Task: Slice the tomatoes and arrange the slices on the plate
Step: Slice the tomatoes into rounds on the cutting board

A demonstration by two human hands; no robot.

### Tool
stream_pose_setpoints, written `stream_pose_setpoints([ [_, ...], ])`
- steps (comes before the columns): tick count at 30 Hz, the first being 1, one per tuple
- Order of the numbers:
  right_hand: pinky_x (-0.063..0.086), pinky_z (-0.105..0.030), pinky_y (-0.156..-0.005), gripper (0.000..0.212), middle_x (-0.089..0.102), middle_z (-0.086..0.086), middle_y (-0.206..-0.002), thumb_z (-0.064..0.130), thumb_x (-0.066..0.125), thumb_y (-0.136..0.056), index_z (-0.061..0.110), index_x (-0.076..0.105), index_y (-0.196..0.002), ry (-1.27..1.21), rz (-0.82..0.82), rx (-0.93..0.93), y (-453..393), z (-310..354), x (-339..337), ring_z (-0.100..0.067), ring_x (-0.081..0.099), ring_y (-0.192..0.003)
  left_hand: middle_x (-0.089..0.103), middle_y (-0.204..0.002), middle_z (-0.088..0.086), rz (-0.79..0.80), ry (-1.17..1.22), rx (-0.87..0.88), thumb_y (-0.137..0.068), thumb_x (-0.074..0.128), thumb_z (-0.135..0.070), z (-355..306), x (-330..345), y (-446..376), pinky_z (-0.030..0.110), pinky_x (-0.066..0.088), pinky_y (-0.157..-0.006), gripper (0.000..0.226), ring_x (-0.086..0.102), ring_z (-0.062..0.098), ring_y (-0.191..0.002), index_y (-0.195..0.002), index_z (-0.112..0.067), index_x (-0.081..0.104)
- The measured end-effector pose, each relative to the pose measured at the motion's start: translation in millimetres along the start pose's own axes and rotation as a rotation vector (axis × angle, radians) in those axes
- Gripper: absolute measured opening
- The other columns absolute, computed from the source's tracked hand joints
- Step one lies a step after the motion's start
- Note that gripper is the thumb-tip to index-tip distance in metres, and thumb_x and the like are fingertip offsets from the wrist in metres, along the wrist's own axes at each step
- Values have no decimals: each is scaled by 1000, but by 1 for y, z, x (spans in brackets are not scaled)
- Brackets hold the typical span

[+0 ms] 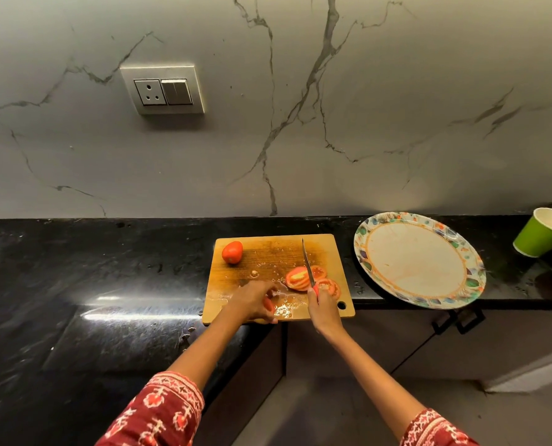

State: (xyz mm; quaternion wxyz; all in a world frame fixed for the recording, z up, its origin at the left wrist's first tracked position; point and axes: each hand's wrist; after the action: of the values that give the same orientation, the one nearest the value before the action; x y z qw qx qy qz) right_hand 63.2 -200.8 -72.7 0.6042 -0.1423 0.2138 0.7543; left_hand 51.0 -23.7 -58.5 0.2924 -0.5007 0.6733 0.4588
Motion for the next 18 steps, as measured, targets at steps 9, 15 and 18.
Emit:
stream_pose_setpoints([
  [9,31,-26,-57,35,42,3,-63,18,36,-101,17,42,-66,35,3,-16,0,-5,1,-6,39,-59,37,-143,6,-9,188,-80,-52,88,-36,20,3,16,38,33,-108,108,35,25,-132,-141,-20,29],
  [15,30,-30,-58,38,40,4,-59,19,36,-101,20,38,-63,5,68,-20,4,3,9,-8,39,-55,56,-118,4,-231,464,-84,-55,88,-12,32,18,26,30,48,-89,72,54,23,-112,-119,-11,54],
  [18,31,-29,-57,37,42,4,-60,21,36,-101,20,41,-64,-19,77,-15,3,5,14,-8,41,-57,55,-107,-2,-357,604,-103,-58,86,-12,22,24,28,30,51,-84,73,57,20,-105,-120,-14,49],
])
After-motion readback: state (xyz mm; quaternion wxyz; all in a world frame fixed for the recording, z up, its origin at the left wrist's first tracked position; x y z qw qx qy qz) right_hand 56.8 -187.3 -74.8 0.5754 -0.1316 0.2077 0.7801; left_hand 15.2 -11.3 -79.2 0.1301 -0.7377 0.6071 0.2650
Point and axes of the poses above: each hand's wrist, its own y-axis away from the middle knuckle, its own x-axis out of the palm, z = x × y
